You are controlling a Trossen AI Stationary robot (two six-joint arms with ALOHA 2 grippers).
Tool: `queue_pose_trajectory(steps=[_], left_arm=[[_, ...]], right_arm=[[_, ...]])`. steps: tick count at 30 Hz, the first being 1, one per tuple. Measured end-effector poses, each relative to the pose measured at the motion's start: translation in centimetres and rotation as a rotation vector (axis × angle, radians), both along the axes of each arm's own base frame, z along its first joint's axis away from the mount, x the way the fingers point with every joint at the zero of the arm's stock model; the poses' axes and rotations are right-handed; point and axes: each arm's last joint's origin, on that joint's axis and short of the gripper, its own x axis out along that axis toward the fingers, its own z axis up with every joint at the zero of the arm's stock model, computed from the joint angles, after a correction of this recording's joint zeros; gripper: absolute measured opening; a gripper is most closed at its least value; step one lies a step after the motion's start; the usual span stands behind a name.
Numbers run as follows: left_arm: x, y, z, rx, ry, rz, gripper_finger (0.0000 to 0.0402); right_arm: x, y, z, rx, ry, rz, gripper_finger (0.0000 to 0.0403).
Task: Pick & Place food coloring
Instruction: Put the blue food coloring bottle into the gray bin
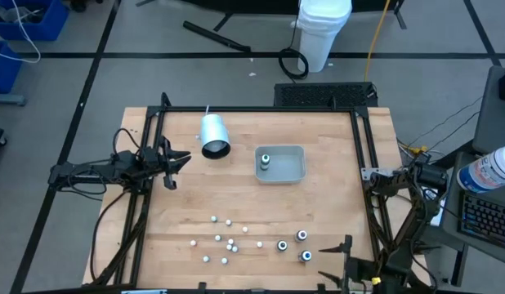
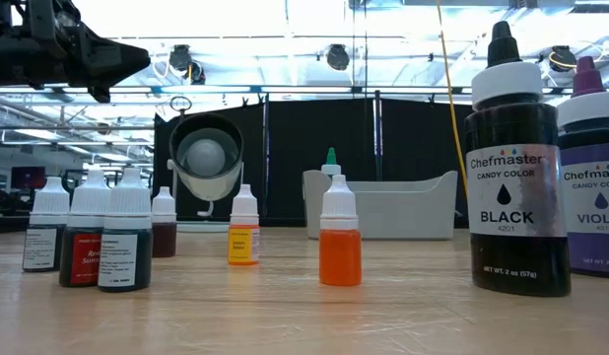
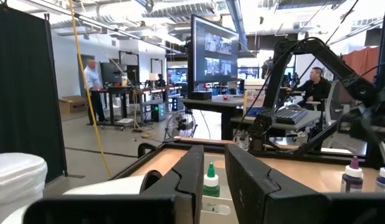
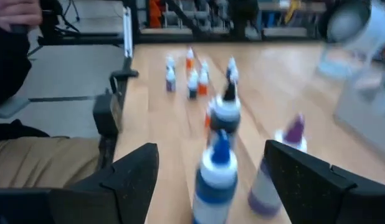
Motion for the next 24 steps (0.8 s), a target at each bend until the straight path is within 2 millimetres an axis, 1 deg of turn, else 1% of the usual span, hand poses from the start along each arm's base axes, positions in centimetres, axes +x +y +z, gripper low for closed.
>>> queue_pose_trajectory(steps=[6, 11, 13, 18, 24], left_arm=[[0.0, 0.0, 0.0, 0.003, 0.002, 0.0, 0.0072], [0.0, 0.0, 0.0, 0.004, 0.001, 0.001, 0.0072], [0.0, 0.0, 0.0, 0.004, 0.002, 0.001, 0.0072], [0.0, 0.0, 0.0, 0.003, 0.002, 0.0, 0.0072], [0.0, 0.0, -0.1, 0.002, 0.007, 0.0, 0.0072]], right_arm=[[-0.6, -1.9, -2.9, 0.142, 0.0, -0.037, 0.0279], [-0.5, -2.8, -4.5, 0.258, 0.004, -0.011, 0.0279], [0.0, -3.0, -4.8, 0.281, 0.014, 0.015, 0.0279], [1.4, -3.5, -4.9, 0.262, 0.052, 0.074, 0.0279], [2.6, -4.0, -5.4, 0.268, 0.109, 0.078, 0.0279]])
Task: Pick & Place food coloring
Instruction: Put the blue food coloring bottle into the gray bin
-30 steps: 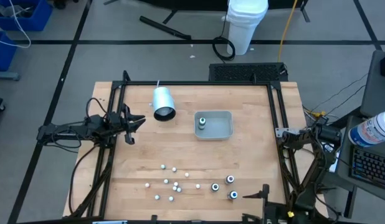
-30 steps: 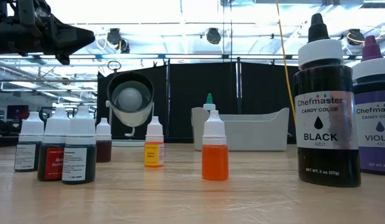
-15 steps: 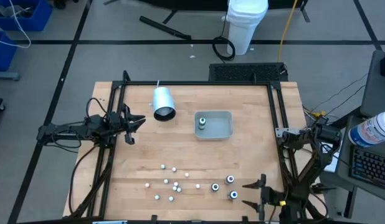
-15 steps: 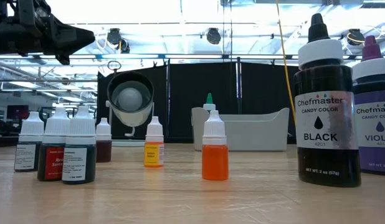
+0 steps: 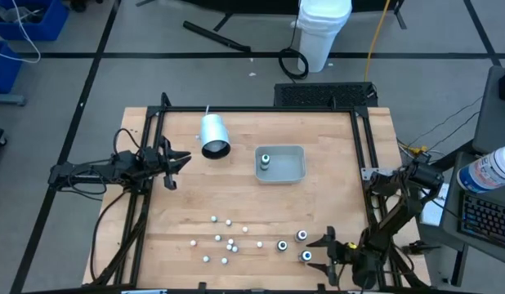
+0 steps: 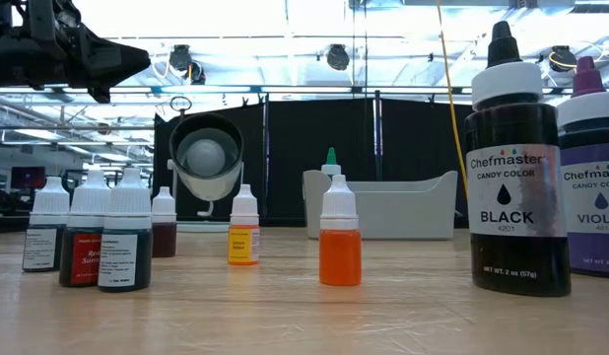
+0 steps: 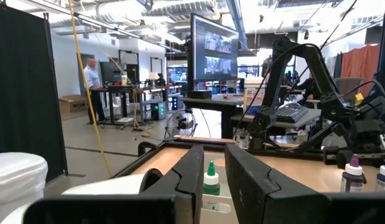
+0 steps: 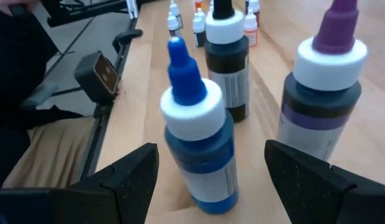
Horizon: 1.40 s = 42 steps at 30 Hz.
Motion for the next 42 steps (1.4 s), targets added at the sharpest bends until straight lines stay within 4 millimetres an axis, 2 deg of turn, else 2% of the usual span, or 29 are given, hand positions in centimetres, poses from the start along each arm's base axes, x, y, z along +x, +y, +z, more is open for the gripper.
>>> queue_pose_trajectory(steps=[17, 25, 30, 39, 42], left_arm=[[0.0, 0.0, 0.0, -0.002, -0.002, -0.001, 0.0072], [0.0, 0.0, 0.0, -0.001, -0.002, -0.002, 0.0072], [0.0, 0.0, 0.0, -0.01, -0.004, -0.005, 0.0072], [0.0, 0.0, 0.0, -0.012, -0.006, -0.006, 0.0072], [0.0, 0.0, 0.1, -0.012, -0.009, -0.006, 0.0072]], right_arm=[[1.5, 0.3, -3.3, 0.024, 0.006, -0.003, 0.0279], [2.3, 0.3, -3.9, 0.058, 0.024, 0.029, 0.0272], [2.4, 0.3, -3.7, 0.061, 0.017, 0.03, 0.024], [2.3, 0.5, -3.5, 0.009, -0.001, 0.067, 0.0157], [2.4, 0.7, -3.3, -0.009, -0.016, 0.086, 0.0143]])
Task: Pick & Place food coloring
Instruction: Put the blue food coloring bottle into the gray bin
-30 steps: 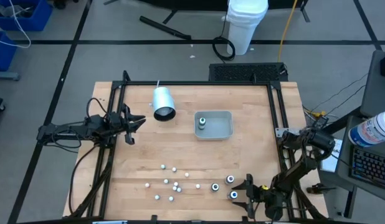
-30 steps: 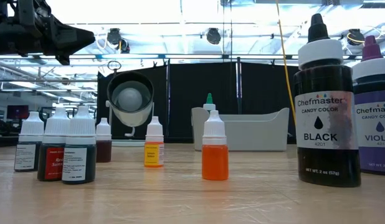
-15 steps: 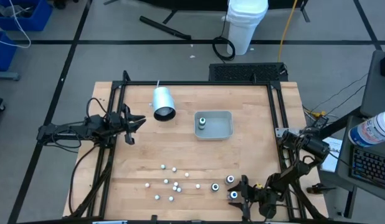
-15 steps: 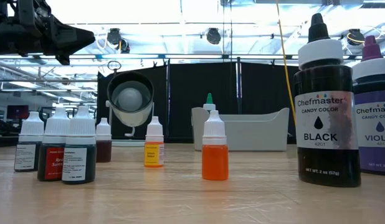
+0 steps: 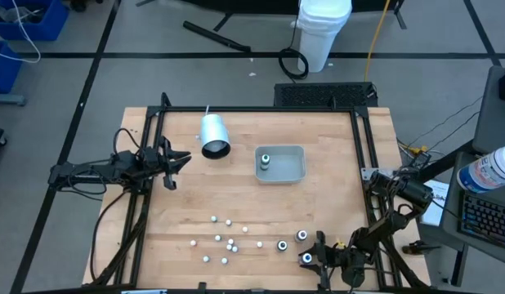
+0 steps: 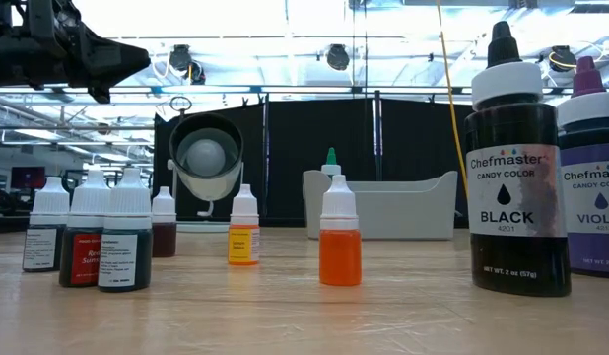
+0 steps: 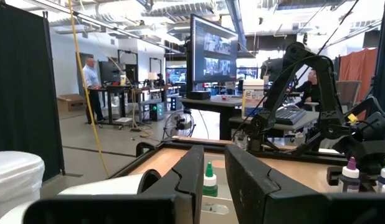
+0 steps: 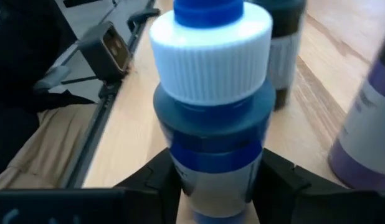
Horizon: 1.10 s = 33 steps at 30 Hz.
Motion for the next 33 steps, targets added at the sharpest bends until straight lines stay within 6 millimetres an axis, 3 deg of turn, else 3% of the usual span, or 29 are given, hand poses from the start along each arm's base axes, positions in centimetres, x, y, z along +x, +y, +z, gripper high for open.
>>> queue_pose_trajectory(steps=[5, 9, 17, 24, 33], left_arm=[[0.0, 0.0, 0.0, 0.0, -0.001, 0.0, 0.0072], [0.0, 0.0, 0.0, 0.004, -0.001, 0.001, 0.0072], [0.0, 0.0, 0.0, 0.004, -0.003, 0.001, 0.0072], [0.0, 0.0, 0.0, 0.004, -0.005, 0.002, 0.0072], [0.0, 0.0, 0.1, 0.004, -0.011, 0.002, 0.0072]], right_arm=[[0.2, 0.2, 1.3, -0.012, -0.04, 0.027, 0.0143], [0.3, 0.2, 3.7, -0.045, -0.105, 0.066, 0.0146], [0.2, -1.5, 11.9, -0.212, -0.306, 0.132, 0.0143], [1.0, -6.7, 18.6, -0.412, -0.423, -0.055, 0.0139], [3.2, -14.9, 21.8, -0.542, -0.373, -0.356, 0.0138]])
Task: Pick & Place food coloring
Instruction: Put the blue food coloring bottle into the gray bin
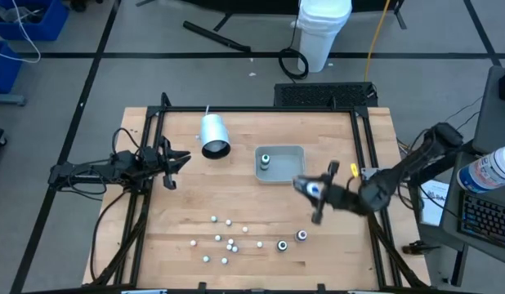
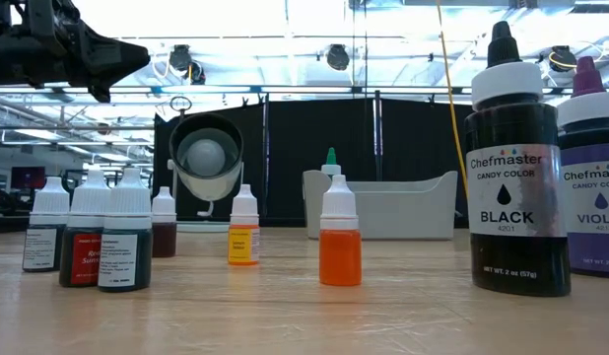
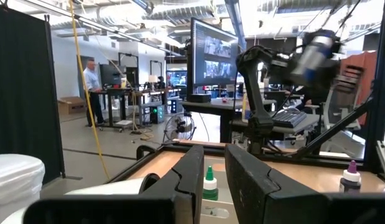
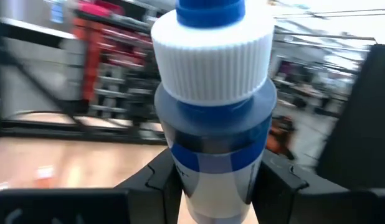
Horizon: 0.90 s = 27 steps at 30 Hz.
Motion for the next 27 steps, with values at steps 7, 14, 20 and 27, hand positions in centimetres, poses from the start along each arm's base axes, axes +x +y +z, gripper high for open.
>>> queue_pose_trajectory(steps=[7, 14, 20, 27], left_arm=[[0.0, 0.0, 0.0, 0.013, 0.003, 0.005, 0.0072], [0.0, 0.0, 0.0, 0.016, 0.004, 0.007, 0.0072], [0.0, 0.0, 0.0, 0.027, 0.004, 0.01, 0.0072], [0.0, 0.0, 0.0, 0.028, 0.002, 0.01, 0.0072]], right_arm=[[1.6, -5.3, 0.4, -0.052, 0.021, -0.237, 0.0138], [3.4, -9.9, -0.6, 0.044, 0.02, -0.152, 0.014], [5.7, -11.4, -3.0, 0.054, 0.089, -0.08, 0.0141], [8.0, -12.4, -5.6, 0.088, 0.091, -0.119, 0.0141]])
